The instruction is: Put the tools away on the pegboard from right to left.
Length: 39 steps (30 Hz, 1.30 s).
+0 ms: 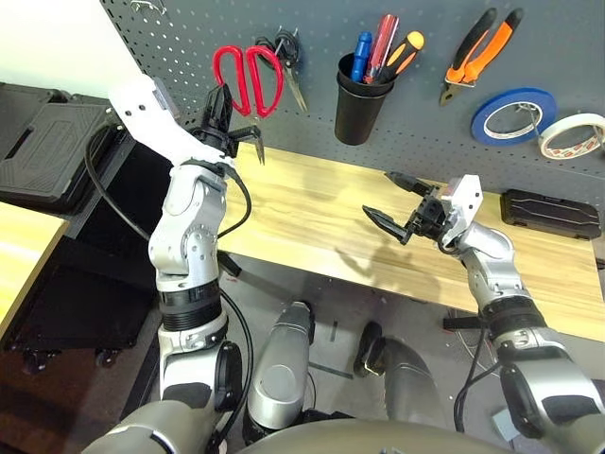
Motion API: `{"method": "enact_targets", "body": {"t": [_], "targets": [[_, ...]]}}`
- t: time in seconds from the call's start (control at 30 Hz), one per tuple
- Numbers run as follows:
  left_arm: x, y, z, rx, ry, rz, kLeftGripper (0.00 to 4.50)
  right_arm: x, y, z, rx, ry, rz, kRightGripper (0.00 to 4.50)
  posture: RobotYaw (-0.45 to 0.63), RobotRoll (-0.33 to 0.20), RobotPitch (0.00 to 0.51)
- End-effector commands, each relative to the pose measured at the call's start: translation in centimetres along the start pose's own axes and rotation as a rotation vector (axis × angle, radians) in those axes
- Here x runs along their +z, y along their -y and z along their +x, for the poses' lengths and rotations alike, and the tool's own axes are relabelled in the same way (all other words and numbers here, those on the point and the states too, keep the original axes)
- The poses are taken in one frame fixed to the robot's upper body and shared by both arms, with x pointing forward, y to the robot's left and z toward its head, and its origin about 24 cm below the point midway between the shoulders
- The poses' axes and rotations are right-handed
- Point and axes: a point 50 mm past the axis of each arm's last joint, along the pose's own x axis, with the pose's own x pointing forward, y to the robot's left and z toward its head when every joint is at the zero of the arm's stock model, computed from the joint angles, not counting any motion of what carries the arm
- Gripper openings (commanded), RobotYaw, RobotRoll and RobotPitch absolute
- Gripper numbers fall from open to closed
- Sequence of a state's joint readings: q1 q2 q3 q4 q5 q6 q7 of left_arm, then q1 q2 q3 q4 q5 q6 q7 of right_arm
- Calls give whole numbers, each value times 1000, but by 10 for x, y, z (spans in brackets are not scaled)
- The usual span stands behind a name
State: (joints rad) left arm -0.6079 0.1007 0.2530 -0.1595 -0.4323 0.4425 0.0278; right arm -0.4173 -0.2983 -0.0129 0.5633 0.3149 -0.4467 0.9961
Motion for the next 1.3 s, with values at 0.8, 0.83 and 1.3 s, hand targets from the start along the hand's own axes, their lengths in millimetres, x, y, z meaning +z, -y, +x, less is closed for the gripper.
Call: {"method": "enact_targets", "body": {"t": [0.8, 0.83, 1.3], "targets": [[-24, -3, 83, -2, -125, 131, 35, 6, -5, -10, -84, -2, -20, 4500, 239, 0, 190], [-28, -2, 85, -15, -140, 140, 35, 6, -5, -10, -91, -3, -23, 4500, 239, 0, 190], [-73, -38, 25, -266, -278, 373, 3571, -8, 7, -17, -422, -35, -35, 4500, 213, 0, 180]]}}
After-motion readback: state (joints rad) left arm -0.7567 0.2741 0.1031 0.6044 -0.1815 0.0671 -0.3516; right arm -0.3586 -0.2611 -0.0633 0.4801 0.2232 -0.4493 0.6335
